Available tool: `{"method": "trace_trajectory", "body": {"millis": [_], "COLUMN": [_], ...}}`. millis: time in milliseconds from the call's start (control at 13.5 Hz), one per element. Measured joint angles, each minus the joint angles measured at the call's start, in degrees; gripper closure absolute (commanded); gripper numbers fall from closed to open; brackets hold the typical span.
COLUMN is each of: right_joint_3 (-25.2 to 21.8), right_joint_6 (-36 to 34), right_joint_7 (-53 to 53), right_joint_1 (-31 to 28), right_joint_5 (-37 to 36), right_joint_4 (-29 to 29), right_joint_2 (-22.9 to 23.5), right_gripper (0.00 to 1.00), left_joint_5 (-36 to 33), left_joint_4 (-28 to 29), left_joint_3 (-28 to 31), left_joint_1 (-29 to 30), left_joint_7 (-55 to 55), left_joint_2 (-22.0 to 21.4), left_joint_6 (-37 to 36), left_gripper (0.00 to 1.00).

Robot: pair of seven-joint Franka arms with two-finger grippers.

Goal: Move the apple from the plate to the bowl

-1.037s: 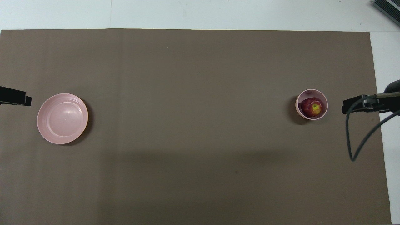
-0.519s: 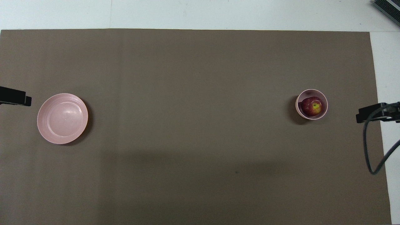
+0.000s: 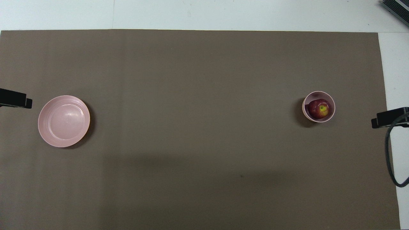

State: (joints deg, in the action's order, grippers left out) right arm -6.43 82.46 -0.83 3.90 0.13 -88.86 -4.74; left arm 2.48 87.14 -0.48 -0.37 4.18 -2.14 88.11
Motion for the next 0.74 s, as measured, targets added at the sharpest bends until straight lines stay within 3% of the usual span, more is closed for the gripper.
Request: {"method": "trace_trajectory", "body": {"millis": [222, 741], "right_joint_3": [0.28, 0.4], "right_joint_6": [2.91, 2.75], "right_joint_7": [-0.18, -0.18], "right_joint_1": [0.66, 1.0], "right_joint_5": [-1.0, -1.19], "right_joint_4": [-0.71, -0.63], "right_joint_2": [0.0, -0.11], "right_gripper": [0.0, 0.0], "left_joint_5": [0.0, 0.0], "left_joint_4": [0.0, 0.0], "left_joint_3": [0.0, 0.0], "left_joint_1": [0.0, 0.0], "left_joint_7": [0.0, 0.0], "left_joint_2": [0.0, 0.0], "left_joint_6": [0.0, -0.01], "left_gripper": [0.0, 0.0]}}
